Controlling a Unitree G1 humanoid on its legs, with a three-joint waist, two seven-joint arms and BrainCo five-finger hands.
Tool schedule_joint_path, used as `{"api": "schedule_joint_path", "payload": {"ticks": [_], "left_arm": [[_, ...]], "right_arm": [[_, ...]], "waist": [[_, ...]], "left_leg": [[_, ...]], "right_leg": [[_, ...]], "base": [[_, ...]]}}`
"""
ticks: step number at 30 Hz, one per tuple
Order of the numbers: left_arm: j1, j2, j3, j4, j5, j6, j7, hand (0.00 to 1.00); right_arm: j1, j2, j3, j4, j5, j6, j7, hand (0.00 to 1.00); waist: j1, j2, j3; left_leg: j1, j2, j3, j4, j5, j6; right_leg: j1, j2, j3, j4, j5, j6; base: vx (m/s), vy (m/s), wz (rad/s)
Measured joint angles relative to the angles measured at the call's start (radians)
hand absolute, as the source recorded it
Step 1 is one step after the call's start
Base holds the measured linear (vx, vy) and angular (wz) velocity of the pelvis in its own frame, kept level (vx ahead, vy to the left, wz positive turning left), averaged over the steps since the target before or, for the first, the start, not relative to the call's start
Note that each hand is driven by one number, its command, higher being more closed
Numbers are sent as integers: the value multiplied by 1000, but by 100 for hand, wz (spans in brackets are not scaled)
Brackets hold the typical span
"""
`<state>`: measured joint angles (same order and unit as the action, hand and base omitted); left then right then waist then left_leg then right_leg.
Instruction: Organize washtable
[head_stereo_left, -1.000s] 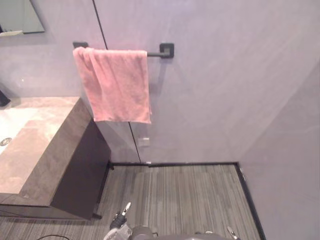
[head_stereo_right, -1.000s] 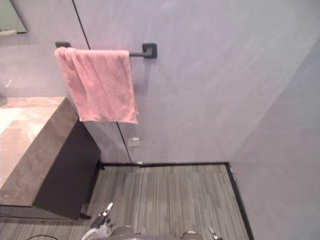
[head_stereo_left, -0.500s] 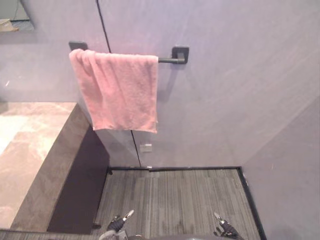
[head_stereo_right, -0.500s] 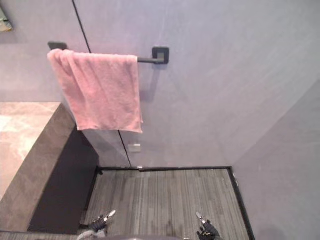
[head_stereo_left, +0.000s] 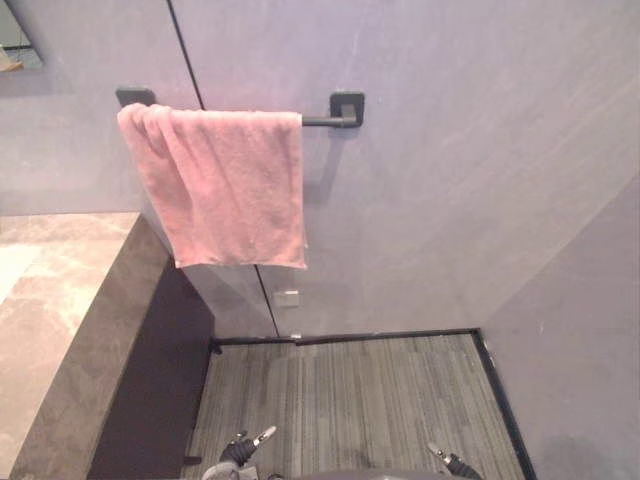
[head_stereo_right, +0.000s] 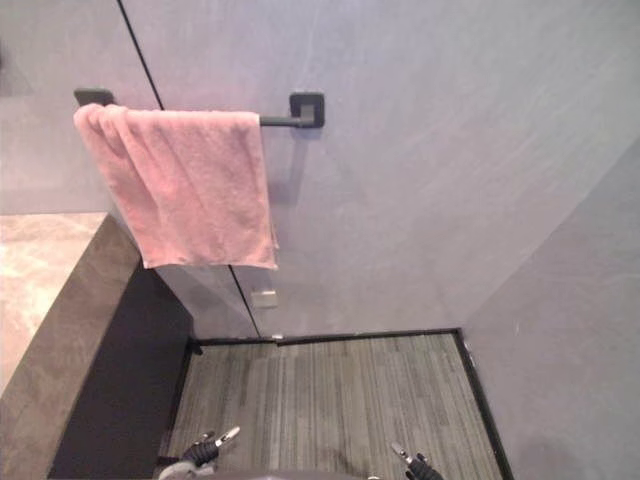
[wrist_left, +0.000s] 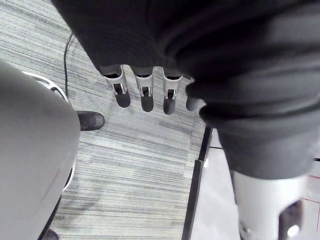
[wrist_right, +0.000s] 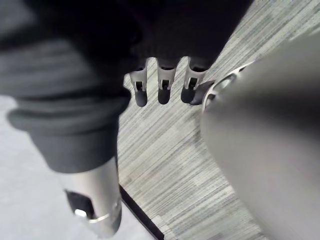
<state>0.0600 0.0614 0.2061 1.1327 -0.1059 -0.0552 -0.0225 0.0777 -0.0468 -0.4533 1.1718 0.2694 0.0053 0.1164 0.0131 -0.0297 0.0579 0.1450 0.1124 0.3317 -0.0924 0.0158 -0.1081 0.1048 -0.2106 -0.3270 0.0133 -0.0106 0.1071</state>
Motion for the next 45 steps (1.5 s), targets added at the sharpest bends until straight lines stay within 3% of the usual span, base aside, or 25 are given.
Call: {"api": "schedule_joint_path", "payload": {"ticks": [14, 27, 29, 32, 34, 35, 38, 39, 40, 42, 43, 44, 45], "left_arm": [[0, 0, 30, 7, -4, -1, 0, 0], [-1, 0, 55, 45, -30, -1, -42, 0], [-2, 4, 84, 31, -33, -1, -41, 0], [-9, 12, 128, -17, -53, -7, -38, 0], [-10, 5, 128, -23, -60, -9, -38, 0], [-13, -6, 136, -23, -61, -8, -39, 0], [-10, -31, 203, -28, -77, -9, -36, 0], [-3, -37, 213, -34, -81, -9, -34, 0], [4, -29, 215, -34, -80, -9, -27, 0], [3, -29, 196, -32, -80, -12, -19, 0], [-1, -15, 177, -30, -80, -12, -18, 0], [-1, -13, 167, -24, -79, -12, -18, 0], [1, -9, 141, -12, -78, -12, -18, 0]], "right_arm": [[0, -2, 46, 12, 43, -4, 20, 0], [7, -2, -173, 41, 43, 4, 22, 0], [-9, 6, -170, 45, 43, 4, 24, 0], [-30, 4, -172, 58, 39, 2, 36, 0], [-31, -1, -181, 57, 34, 2, 35, 0], [-44, -1, -203, 54, 34, 2, 34, 0], [-49, -4, -206, 25, 32, 0, 26, 0], [-48, -10, -206, 25, 30, -1, 24, 0], [-49, -9, -201, 31, 29, -2, 25, 0], [-46, -6, -207, 43, 23, 2, 25, 0], [-46, -4, -219, 53, 22, 1, 25, 0], [-49, -6, -222, 58, 22, 1, 24, 0], [-50, -6, -223, 60, 23, 0, 25, 0]], "waist": [[-2, -6, -2], [-37, 25, 5], [-46, 12, 26], [-24, -4, 75], [-16, -5, 81], [-19, 5, 85], [-15, 23, 92], [-6, 26, 90], [-4, 33, 73], [-21, -4, 46], [-27, -11, 40], [-27, -10, 36], [-24, 7, 24]], "left_leg": [[-1, -5, -2, -2, 0, 0], [-31, -5, -27, 5, 0, 0], [-99, 24, -33, 148, -55, 1], [-246, 84, -78, 464, -111, 9], [-269, 103, -101, 482, -119, 10], [-269, 113, -80, 470, -149, 13], [-275, 138, -69, 387, -147, 7], [-269, 129, -81, 394, -138, -29], [-265, 90, -66, 410, -186, -12], [-278, 37, -55, 450, -238, 10], [-279, 10, -43, 468, -261, 18], [-275, 4, -32, 472, -270, 25], [-263, -12, -11, 469, -281, 43]], "right_leg": [[12, 0, -2, -28, 6, 9], [12, 2, -20, -29, -4, 9], [-3, 2, -17, 15, -38, -24], [-2, 12, -8, 57, -60, -32], [-5, 8, -6, 52, -65, -15], [-5, 2, -5, 49, -66, -9], [-6, -13, 40, 52, -82, 18], [-9, -23, 68, 54, -96, 43], [-4, -50, 119, 34, -104, 55], [-4, -92, 146, 26, -95, 72], [-4, -123, 152, 27, -70, 81], [-6, -130, 161, 29, -55, 78], [-20, -141, 179, 42, -24, 60]], "base": [[0, 0, 0], [-1, -5, 6], [-15, -66, 12], [-60, -81, 2], [-41, 5, 5], [-20, 75, 6], [-54, 110, -22], [-23, 258, -51], [50, 264, -32], [198, 264, 2], [239, 254, -2], [265, 302, -27], [288, 332, -51]]}}
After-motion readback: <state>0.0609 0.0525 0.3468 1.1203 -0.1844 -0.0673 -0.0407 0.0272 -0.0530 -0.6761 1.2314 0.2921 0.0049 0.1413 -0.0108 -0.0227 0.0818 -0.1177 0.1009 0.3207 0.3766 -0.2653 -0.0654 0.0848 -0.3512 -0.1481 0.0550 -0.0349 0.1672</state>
